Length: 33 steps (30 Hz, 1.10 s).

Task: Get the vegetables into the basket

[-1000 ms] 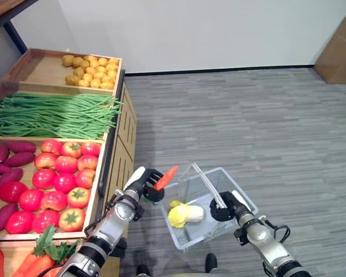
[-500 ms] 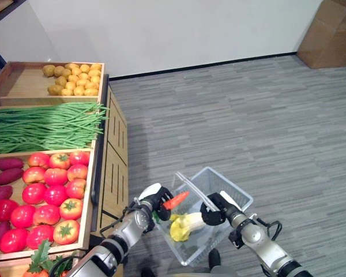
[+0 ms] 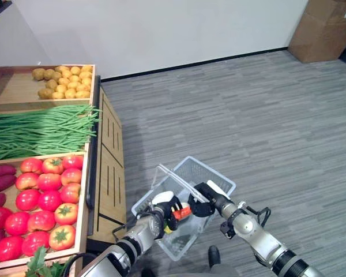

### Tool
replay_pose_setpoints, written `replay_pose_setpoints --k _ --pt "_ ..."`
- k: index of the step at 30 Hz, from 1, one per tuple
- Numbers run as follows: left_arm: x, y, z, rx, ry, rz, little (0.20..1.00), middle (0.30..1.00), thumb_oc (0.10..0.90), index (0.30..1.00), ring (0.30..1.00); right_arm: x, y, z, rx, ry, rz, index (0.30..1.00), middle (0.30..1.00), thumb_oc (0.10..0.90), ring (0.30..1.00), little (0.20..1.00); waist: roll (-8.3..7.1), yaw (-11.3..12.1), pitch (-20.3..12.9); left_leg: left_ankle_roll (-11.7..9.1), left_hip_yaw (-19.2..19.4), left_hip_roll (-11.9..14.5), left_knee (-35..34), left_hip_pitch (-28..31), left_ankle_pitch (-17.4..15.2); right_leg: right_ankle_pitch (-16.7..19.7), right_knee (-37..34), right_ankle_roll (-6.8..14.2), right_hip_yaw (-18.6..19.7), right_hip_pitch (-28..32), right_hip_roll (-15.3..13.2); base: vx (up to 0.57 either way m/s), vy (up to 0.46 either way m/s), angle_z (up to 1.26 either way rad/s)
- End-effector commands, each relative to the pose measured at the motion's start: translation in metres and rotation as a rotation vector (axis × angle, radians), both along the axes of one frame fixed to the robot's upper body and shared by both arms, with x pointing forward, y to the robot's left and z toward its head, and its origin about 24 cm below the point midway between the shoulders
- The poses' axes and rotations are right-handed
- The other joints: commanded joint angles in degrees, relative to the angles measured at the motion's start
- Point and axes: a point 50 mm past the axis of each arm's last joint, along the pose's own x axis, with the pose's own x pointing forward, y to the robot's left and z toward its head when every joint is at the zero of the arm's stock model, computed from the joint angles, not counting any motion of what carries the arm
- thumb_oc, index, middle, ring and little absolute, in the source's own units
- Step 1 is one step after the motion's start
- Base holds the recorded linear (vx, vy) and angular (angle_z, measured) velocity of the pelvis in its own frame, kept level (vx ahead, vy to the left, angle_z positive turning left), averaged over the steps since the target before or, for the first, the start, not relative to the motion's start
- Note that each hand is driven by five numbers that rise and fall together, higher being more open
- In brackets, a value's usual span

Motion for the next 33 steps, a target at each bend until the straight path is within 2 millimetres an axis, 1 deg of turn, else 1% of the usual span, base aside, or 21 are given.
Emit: replay_pose_setpoints --k 1,12,14,16,19,20,21,22,23,25,26,27,28,29,31,32,33 --pt "0.044 -0.012 0.034 0.066 -0.179 -0.091 1.000 1.000 0.900 1.000 1.000 0.041 0.052 0.093 0.286 -0.401 0.161 0.300 0.300 0.400 0.300 0.300 -0.60 0.34 -0.45 -2.52 -3.09 0.64 0.12 1.30 0.33 -2.92 0.37 3.46 -1.60 4.61 -0.79 -0.02 -0.017 -0.09" --pt "0.045 -0.014 0.035 0.074 -0.188 -0.110 1.000 1.000 0.900 1.000 1.000 0.041 0.055 0.096 0.281 -0.415 0.178 0.300 0.300 0.400 0.300 0.300 -0.43 0.22 -0.45 -2.52 -3.17 0.75 0.12 1.34 0.21 -2.86 0.26 3.47 -1.88 4.77 -0.81 0.00 -0.001 0.00" --pt "0.045 -0.015 0.036 0.069 -0.193 -0.118 1.000 1.000 0.900 1.000 1.000 0.042 0.054 0.094 0.277 -0.411 0.171 0.300 0.300 0.400 0.300 0.300 -0.41 0.21 -0.43 -2.53 -3.04 0.71 0.12 1.63 0.13 -2.88 0.26 3.46 -1.70 4.84 -0.78 0.00 0.000 0.00" --pt "0.046 -0.018 0.039 0.053 -0.203 -0.135 1.000 1.000 0.900 1.000 1.000 0.042 0.047 0.088 0.257 -0.397 0.136 0.300 0.300 0.400 0.300 0.300 -0.32 0.13 -0.43 -2.49 -3.03 0.67 0.12 1.79 0.01 -2.92 0.27 3.45 -1.67 4.91 -0.73 0.00 0.000 0.00" --pt "0.046 -0.023 0.045 0.033 -0.212 -0.197 1.000 1.000 0.900 1.000 1.000 0.043 0.029 0.077 0.200 -0.379 0.065 0.300 0.300 0.400 0.300 0.300 -0.19 0.04 -0.52 -2.46 -3.04 0.66 0.12 2.02 -0.18 -2.98 0.34 3.52 -1.55 5.04 -0.69 0.00 0.000 0.00" --pt "0.047 -0.024 0.051 0.015 -0.225 -0.237 1.000 1.000 0.900 1.000 1.000 0.042 0.011 0.067 0.159 -0.354 -0.009 0.300 0.300 0.400 0.300 0.300 -0.07 0.08 -0.69 -2.42 -3.15 0.61 0.12 2.23 -0.39 -3.02 0.40 3.59 -1.61 5.20 -0.67 0.00 0.000 0.00" --pt "0.047 -0.024 0.052 0.015 -0.224 -0.239 1.000 1.000 0.900 1.000 1.000 0.042 0.011 0.067 0.159 -0.354 -0.010 0.300 0.300 0.400 0.300 0.300 -0.11 0.14 -0.69 -2.42 -3.16 0.61 0.12 2.25 -0.41 -3.03 0.39 3.59 -1.62 5.23 -0.67 0.00 0.000 0.00" --pt "0.047 -0.024 0.055 0.012 -0.227 -0.261 1.000 1.000 0.900 1.000 1.000 0.042 0.000 0.061 0.123 -0.343 -0.045 0.300 0.300 0.400 0.300 0.300 -0.03 0.26 -0.74 -2.41 -3.35 0.63 0.12 2.35 -0.49 -3.14 0.40 3.61 -1.70 5.41 -0.71 0.00 0.000 0.00" --pt "0.045 -0.017 0.053 0.007 -0.202 -0.267 1.000 1.000 0.900 1.000 1.000 0.042 -0.014 0.056 0.088 -0.327 -0.096 0.300 0.300 0.400 0.300 0.300 0.09 0.46 -0.87 -2.33 -3.65 0.54 0.12 2.57 -0.62 -3.34 0.45 3.61 -1.87 5.74 -0.71 0.00 0.000 0.00" --pt "0.044 -0.010 0.054 -0.003 -0.194 -0.259 1.000 1.000 0.900 1.000 1.000 0.040 -0.031 0.049 0.049 -0.309 -0.156 0.300 0.300 0.400 0.300 0.300 0.09 0.73 -1.04 -2.29 -4.09 0.42 0.12 2.82 -0.74 -3.53 0.52 3.58 -2.09 6.16 -0.70 0.00 0.000 0.00" --pt "0.043 -0.010 0.054 -0.003 -0.192 -0.261 1.000 1.000 0.900 1.000 1.000 0.040 -0.031 0.049 0.049 -0.309 -0.157 0.300 0.300 0.400 0.300 0.300 0.06 0.76 -1.06 -2.29 -4.15 0.43 0.12 2.85 -0.75 -3.55 0.51 3.59 -2.15 6.22 -0.70 0.00 0.000 0.00" --pt "0.044 -0.005 0.060 -0.027 -0.204 -0.265 1.000 1.000 0.900 1.000 1.000 0.038 -0.048 0.045 0.012 -0.297 -0.207 0.300 0.300 0.400 0.300 0.300 0.08 1.05 -1.29 -2.27 -4.49 0.37 0.12 2.98 -0.84 -3.67 0.56 3.56 -2.39 6.58 -0.69 0.00 0.000 0.00" --pt "0.044 0.000 0.063 -0.039 -0.207 -0.259 1.000 1.000 0.900 1.000 1.000 0.037 -0.058 0.041 -0.011 -0.283 -0.241 0.300 0.300 0.400 0.300 0.300 0.02 1.24 -1.35 -2.27 -4.79 0.39 0.12 3.01 -0.85 -3.78 0.56 3.54 -2.56 6.82 -0.71 0.00 0.000 0.00" --pt "0.044 0.001 0.063 -0.039 -0.206 -0.261 1.000 1.000 0.900 1.000 1.000 0.037 -0.058 0.041 -0.011 -0.283 -0.242 0.300 0.300 0.400 0.300 0.300 -0.01 1.24 -1.36 -2.28 -4.84 0.40 0.12 3.02 -0.85 -3.79 0.56 3.54 -2.62 6.86 -0.71 0.01 0.002 0.05" --pt "0.043 0.010 0.069 -0.060 -0.210 -0.264 1.000 1.000 0.900 1.000 1.000 0.032 -0.079 0.033 -0.057 -0.255 -0.308 0.300 0.300 0.400 0.300 0.300 -0.13 1.62 -1.55 -2.29 -5.30 0.40 0.12 3.08 -0.90 -3.95 0.59 3.48 -2.98 7.24 -0.67 0.01 -0.001 0.09" --pt "0.042 0.017 0.073 -0.073 -0.212 -0.259 1.000 1.000 0.900 1.000 1.000 0.027 -0.094 0.027 -0.095 -0.229 -0.354 0.300 0.300 0.400 0.300 0.300 -0.17 1.98 -1.65 -2.31 -5.62 0.37 0.12 3.09 -0.93 -4.04 0.62 3.48 -3.27 7.47 -0.68 0.01 -0.004 0.11" --pt "0.042 0.025 0.075 -0.083 -0.214 -0.242 1.000 1.000 0.900 1.000 1.000 0.023 -0.105 0.023 -0.125 -0.213 -0.389 0.300 0.300 0.400 0.300 0.300 -0.28 2.19 -1.69 -2.34 -5.84 0.38 0.12 3.09 -0.91 -4.04 0.62 3.47 -3.44 7.60 -0.73 0.01 -0.004 0.11"
